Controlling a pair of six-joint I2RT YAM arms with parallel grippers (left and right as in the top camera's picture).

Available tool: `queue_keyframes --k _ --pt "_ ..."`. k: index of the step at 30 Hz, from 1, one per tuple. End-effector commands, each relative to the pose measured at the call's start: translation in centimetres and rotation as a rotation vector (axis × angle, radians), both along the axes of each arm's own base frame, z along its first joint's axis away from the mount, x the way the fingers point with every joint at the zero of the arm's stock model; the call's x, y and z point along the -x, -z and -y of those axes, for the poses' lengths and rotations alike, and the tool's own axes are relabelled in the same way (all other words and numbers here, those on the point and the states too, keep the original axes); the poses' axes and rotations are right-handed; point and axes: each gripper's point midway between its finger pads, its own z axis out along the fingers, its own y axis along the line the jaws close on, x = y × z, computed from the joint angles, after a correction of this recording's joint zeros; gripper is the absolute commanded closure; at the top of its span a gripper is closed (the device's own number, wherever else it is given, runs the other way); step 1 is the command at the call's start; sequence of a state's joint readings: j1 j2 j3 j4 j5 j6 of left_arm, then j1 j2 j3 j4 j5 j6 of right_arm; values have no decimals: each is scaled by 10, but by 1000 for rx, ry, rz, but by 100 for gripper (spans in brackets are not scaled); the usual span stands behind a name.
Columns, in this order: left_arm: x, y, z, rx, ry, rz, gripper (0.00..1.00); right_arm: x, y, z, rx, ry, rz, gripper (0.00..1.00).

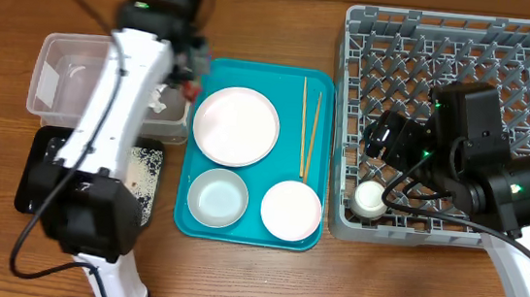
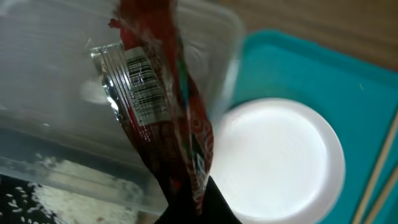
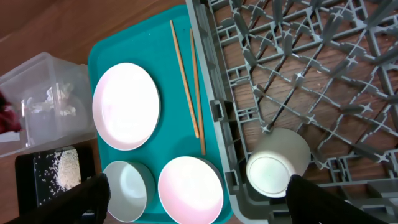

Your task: Sort waste into correct bins and load items into the dishwasher

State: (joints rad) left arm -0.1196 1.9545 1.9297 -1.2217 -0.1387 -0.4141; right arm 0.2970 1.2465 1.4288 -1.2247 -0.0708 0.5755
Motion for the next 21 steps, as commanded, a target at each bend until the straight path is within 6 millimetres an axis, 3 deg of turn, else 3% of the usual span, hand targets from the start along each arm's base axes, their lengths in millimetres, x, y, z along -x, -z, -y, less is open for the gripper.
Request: queue_keyframes --k 1,2,4,7,12,16,17,21 --pt "-4 31 -26 -28 -8 -61 60 -2 -4 1 7 0 13 8" --pt "-5 33 -28 -21 6 -66 49 -2 -4 1 7 0 13 8" --pt "-3 32 -31 -22 16 -75 39 -2 -4 1 7 0 14 9" --pt "7 12 -31 -34 49 -77 42 -4 -4 4 25 15 25 9" --pt "31 -53 -13 -45 148 2 44 -11 -7 11 59 43 58 9" --pt "69 -110 10 -45 231 109 39 -14 -9 11 56 46 72 5" --pt "79 -120 14 -47 253 131 36 -14 -9 11 56 46 71 0" --pt "113 -153 25 -40 306 205 12 -14 -9 10 53 44 70 0"
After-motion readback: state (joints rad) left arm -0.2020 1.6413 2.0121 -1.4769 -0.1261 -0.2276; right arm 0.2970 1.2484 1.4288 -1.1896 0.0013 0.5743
